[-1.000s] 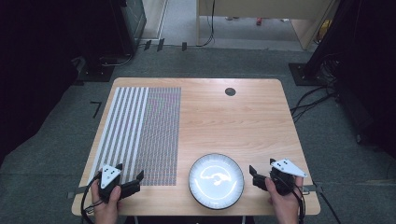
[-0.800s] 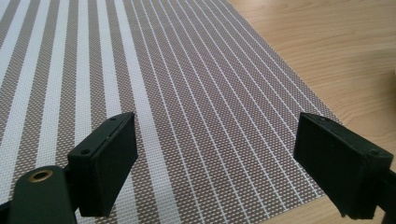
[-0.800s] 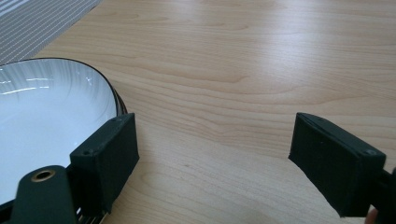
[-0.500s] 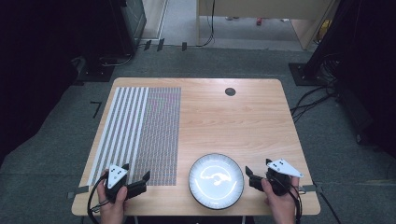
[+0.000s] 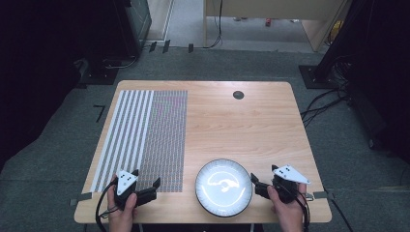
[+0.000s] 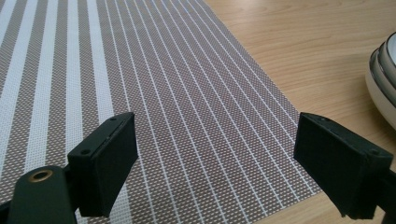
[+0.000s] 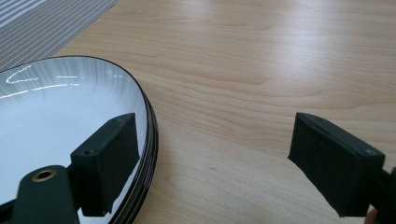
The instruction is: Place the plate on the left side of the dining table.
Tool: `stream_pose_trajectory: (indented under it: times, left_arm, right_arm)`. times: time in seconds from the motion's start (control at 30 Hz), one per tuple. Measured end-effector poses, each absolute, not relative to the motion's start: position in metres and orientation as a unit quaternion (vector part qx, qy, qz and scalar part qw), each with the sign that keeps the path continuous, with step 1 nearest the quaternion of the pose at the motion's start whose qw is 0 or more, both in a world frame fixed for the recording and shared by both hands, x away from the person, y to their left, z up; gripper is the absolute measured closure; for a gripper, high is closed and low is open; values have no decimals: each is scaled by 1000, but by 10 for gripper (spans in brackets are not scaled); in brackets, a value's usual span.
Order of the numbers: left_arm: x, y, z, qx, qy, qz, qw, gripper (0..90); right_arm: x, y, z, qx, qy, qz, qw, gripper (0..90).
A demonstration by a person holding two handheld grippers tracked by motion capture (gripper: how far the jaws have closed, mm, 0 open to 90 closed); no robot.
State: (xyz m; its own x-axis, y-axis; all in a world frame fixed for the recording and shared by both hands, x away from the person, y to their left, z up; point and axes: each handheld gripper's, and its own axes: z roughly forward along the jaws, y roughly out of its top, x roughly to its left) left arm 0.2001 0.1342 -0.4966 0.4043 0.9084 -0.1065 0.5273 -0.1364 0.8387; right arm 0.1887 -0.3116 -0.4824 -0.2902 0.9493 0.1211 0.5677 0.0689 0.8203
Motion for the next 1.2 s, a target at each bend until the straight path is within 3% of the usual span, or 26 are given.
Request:
stream_pose_trajectory:
  times: [0.8, 1.2]
  left_arm:
    - [205, 99, -488, 731, 476, 215, 439, 134]
    - [216, 69, -478, 740, 453, 211, 450, 134]
  right_arm:
    - [198, -301, -471, 550, 680, 439, 207, 188]
    - [205, -288, -464, 554, 669, 448, 211, 274]
